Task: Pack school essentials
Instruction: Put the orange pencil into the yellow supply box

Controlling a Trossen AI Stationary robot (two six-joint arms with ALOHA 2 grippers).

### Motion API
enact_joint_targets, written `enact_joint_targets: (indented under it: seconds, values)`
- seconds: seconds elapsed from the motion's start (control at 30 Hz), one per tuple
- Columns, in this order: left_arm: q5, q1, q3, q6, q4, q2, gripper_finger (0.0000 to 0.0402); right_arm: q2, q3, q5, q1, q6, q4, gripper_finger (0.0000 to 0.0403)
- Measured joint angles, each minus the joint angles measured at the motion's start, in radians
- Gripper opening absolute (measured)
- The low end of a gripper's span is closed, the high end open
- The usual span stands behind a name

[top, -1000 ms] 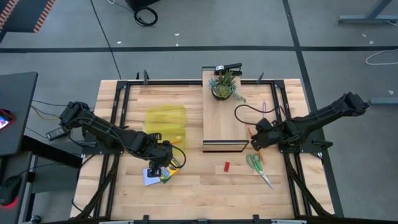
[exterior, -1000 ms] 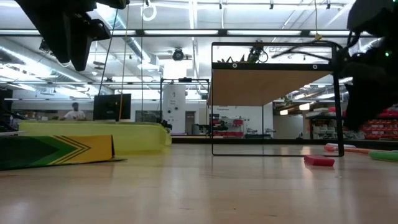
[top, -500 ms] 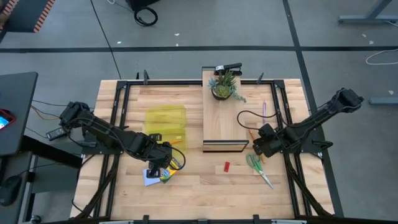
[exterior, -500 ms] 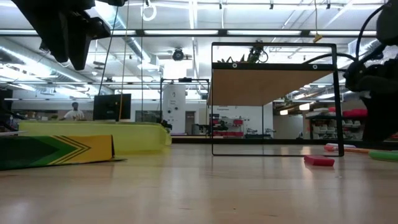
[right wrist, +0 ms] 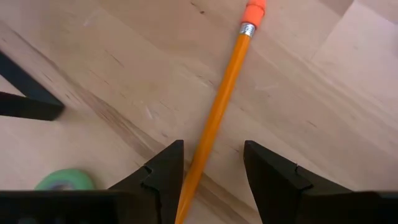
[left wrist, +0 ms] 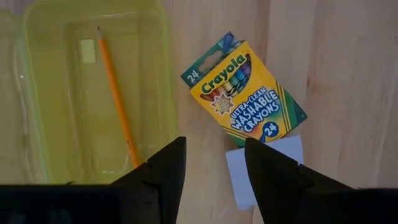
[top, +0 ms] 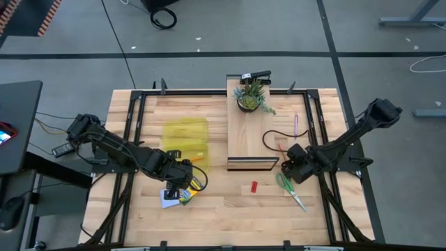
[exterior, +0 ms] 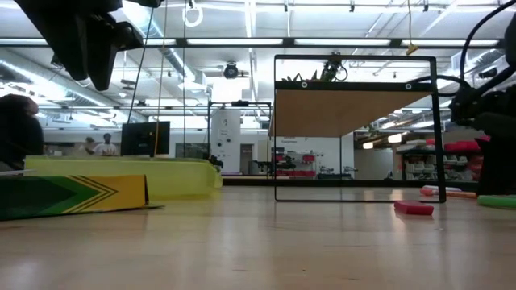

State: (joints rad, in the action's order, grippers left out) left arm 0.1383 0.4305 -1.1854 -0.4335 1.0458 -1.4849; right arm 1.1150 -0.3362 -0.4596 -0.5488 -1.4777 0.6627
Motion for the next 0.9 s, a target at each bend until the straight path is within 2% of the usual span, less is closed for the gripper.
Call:
enact_joint_targets:
  seconds: [0.23, 0.6, 0.9]
  values:
    - [0.000, 0.000, 0.000, -0.006, 0.000, 0.000, 0.0172, 0.042, -0.003, -0.002, -0.001, -0.026, -0.009, 0.0168]
    - [0.000, 0.000, 0.000, -0.007, 0.000, 0.000, 0.0172, 0.043, -0.002, 0.004, -0.056, -0.125, 0.026, 0.0106]
    - [0.000, 0.000, 0.000, -0.008, 0.000, 0.000, 0.0172, 0.044, -0.033, 0.077, -0.062, -0.148, 0.084, 0.0073]
